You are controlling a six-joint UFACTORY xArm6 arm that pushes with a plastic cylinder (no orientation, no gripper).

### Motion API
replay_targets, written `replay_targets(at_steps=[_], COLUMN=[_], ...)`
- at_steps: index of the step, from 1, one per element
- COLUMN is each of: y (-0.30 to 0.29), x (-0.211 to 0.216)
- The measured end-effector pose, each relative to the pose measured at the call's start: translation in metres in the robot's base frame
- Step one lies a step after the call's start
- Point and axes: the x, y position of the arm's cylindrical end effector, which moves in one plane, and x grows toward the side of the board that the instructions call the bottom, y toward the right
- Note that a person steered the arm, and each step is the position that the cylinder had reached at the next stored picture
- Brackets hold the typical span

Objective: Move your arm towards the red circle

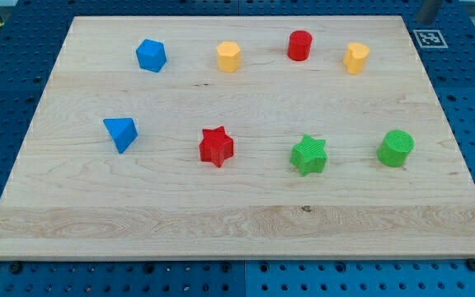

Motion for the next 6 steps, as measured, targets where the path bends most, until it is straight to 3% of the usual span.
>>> replay_targets(at_steps=[2,6], y=[-0.038,-0.015], x=[0.032,0.038])
